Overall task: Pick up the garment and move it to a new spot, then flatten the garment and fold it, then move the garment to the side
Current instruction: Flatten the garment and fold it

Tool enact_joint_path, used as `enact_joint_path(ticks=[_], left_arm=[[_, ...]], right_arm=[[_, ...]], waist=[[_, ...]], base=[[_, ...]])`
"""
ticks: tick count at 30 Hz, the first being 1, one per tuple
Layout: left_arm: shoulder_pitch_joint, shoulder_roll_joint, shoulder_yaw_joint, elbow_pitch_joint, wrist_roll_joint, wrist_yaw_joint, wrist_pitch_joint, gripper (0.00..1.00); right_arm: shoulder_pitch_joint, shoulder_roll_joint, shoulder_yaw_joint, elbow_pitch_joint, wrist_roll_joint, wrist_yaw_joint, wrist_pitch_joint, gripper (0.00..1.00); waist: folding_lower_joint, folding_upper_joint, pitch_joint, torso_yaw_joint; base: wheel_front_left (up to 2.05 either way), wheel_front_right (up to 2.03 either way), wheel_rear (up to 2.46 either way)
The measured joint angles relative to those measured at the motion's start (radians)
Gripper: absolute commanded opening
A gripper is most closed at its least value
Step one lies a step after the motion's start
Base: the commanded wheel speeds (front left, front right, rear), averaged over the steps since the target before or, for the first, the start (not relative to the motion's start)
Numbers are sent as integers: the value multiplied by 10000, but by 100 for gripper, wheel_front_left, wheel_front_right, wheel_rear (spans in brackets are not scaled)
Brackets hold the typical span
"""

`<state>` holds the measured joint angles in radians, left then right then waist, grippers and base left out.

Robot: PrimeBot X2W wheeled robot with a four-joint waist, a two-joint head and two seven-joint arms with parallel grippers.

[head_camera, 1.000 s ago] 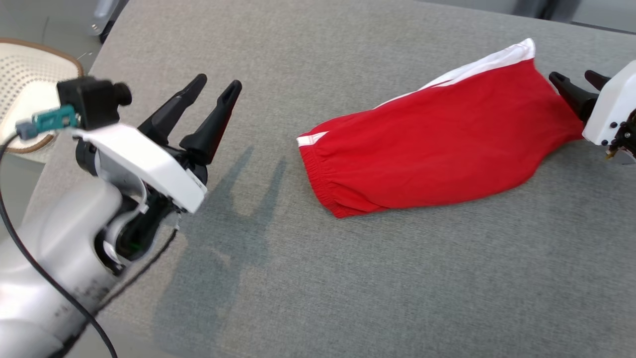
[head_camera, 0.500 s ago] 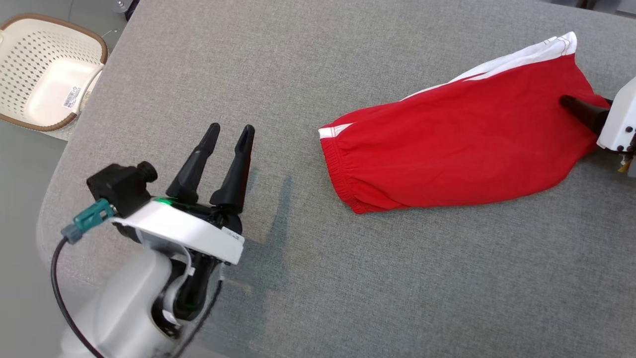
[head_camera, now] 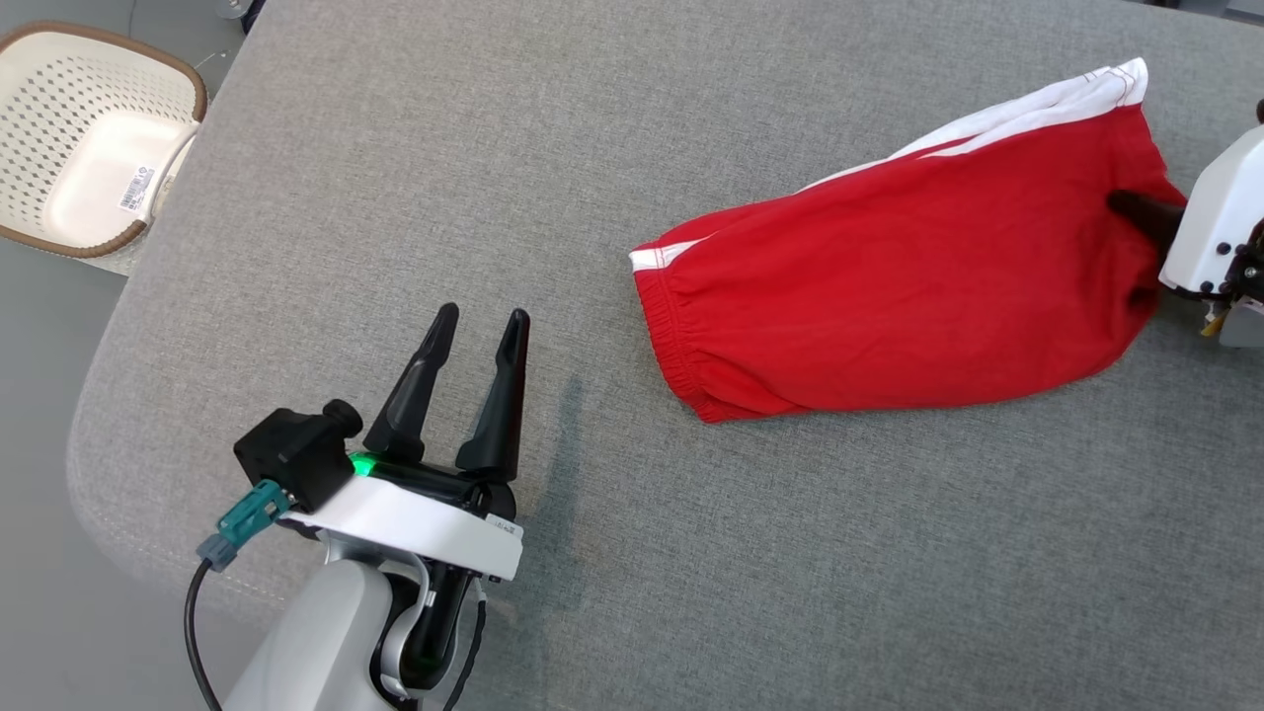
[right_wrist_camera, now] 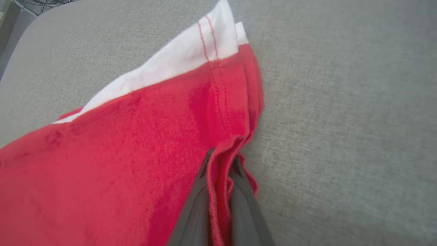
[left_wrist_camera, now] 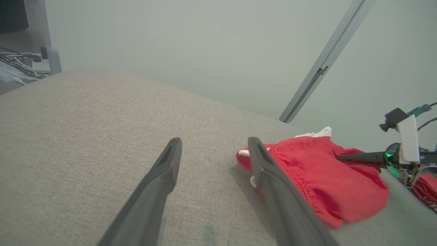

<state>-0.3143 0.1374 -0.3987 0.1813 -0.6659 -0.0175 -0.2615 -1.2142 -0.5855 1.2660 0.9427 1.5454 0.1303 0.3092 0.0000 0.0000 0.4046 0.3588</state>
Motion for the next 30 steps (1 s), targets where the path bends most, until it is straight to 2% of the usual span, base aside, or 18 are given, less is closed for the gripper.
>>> enact_joint_path(ticks=[12,21,30], left_arm=[[195,-552,633,842,834,-700,-2,100],[463,-556,709,1360,1139,-859,0,100],[845,-516,732,1534,1193,-867,0,100]], right_arm=[[580,111,-268,-236,151,0,-775,0],[1778,198,-410,-662,403,2,-1628,0],[3063,54,-589,-1494,468,2,-2972,0]], waist=[[0,0,-633,-166],[0,0,-1510,-877],[0,0,-2127,-1741]], base=[[0,0,0],[0,0,0],[0,0,0]])
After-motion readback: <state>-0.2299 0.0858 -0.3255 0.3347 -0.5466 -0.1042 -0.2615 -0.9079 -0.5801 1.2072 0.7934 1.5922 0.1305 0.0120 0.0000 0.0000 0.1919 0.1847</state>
